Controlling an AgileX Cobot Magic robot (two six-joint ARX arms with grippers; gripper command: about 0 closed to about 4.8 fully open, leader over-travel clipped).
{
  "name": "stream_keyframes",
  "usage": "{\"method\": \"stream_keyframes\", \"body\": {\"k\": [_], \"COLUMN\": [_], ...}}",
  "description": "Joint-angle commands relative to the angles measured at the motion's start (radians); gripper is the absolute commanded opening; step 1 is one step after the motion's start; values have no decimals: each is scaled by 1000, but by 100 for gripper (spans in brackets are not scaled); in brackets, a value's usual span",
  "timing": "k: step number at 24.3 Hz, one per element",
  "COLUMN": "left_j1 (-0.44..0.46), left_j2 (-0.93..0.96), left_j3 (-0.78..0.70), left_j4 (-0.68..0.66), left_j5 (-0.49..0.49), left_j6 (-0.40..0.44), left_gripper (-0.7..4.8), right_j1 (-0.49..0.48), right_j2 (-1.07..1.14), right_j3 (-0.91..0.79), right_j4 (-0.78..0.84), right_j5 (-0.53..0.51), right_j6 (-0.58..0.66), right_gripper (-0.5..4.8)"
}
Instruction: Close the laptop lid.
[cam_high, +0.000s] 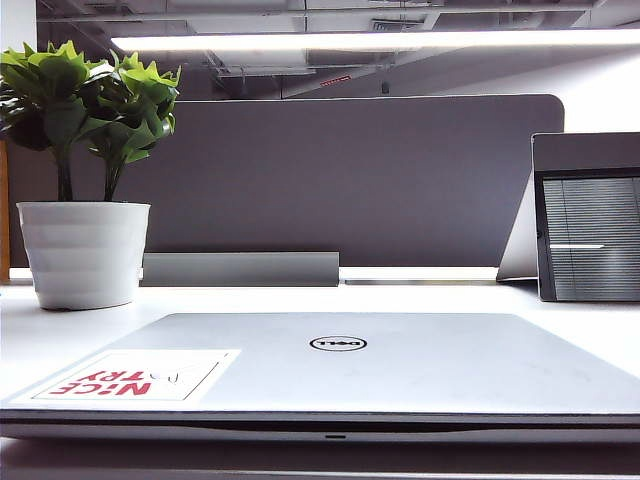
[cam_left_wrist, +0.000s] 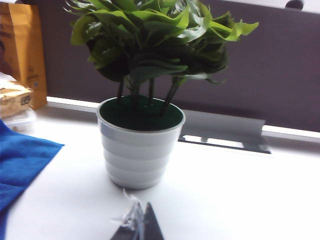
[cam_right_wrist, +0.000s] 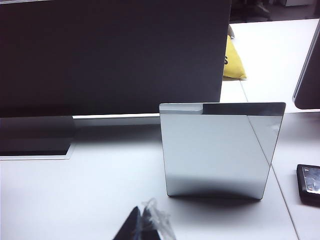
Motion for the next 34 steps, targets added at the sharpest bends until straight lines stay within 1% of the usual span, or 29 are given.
{"method": "stream_keyframes", "body": {"k": [1,3,7,12,14,22,25,34], "left_j1": [3,3,3,4,4,4,4,4], "left_j2": [-64,-100,-145,-215,-235,-261,-268,-268], "left_j3": [-69,-107,-155,-207,-206,-206,-206,-206], "left_j4": [25,27,31,41,17,6,-3,-19], "left_j5": [50,78,79,71,71,71,53,53], "left_j6": [-18,-28,-63,-61,-61,-38,-39,-39], "left_gripper": [-5,-5,-5,-5,-5,-5,-5,-5], "right_j1": [2,2,2,2,2,2,2,2], "right_j2": [-2,-2,-2,-2,-2,-2,-2,-2], "right_j3": [5,5,5,5,5,5,5,5], "right_j4": [17,17,17,17,17,17,17,17], "right_j5": [2,1,2,2,2,2,1,2], "right_j6": [2,2,2,2,2,2,2,2], "right_gripper": [-1,-1,-1,-1,-1,-1,-1,-1]}}
